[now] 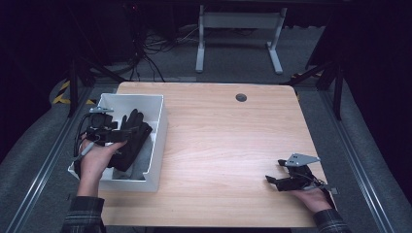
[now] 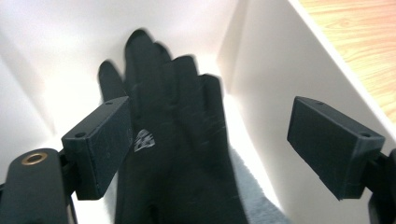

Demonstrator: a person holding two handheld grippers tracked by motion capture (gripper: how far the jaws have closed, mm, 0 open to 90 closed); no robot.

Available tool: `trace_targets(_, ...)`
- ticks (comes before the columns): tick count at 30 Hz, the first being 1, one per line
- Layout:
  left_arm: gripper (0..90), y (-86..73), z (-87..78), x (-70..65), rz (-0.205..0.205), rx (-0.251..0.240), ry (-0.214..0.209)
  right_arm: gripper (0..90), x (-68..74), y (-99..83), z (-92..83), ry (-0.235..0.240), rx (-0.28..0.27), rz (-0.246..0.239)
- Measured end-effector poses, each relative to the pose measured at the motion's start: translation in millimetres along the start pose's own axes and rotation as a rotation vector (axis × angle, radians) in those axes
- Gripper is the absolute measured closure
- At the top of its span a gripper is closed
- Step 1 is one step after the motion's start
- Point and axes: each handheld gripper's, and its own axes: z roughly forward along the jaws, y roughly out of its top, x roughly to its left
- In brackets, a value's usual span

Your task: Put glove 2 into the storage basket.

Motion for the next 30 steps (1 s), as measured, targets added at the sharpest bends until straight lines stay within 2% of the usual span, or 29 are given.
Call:
trace_targets(2, 15.5, 4.5, -3.0, -6.5, 0.015, -0.004, -0.005, 17.2, 0.0, 0.0, 0.0, 0.000, 0.000, 0.000)
trace_targets(6, 15.5, 13.9, -6.8, -20.2, 0.051, -0.005, -0.042, 17.2, 0.0, 0.0, 0.0, 0.000, 0.000, 0.000)
trace_targets(12, 15.5, 25.0, -6.8, -39.0, 0.096, -0.002, -0.079, 17.2, 0.0, 0.0, 0.0, 0.000, 0.000, 0.000)
trace_targets(22, 15.5, 40.2, 2.8, -79.1, 0.164, -0.002, -0.145, 17.2, 0.0, 0.0, 0.1, 0.002, -0.001, 0.001)
trace_targets(30, 15.5, 47.9, 13.4, -103.4, 0.205, 0.001, -0.193, 16.9, -0.1, 0.0, 0.1, 0.002, 0.000, 0.001)
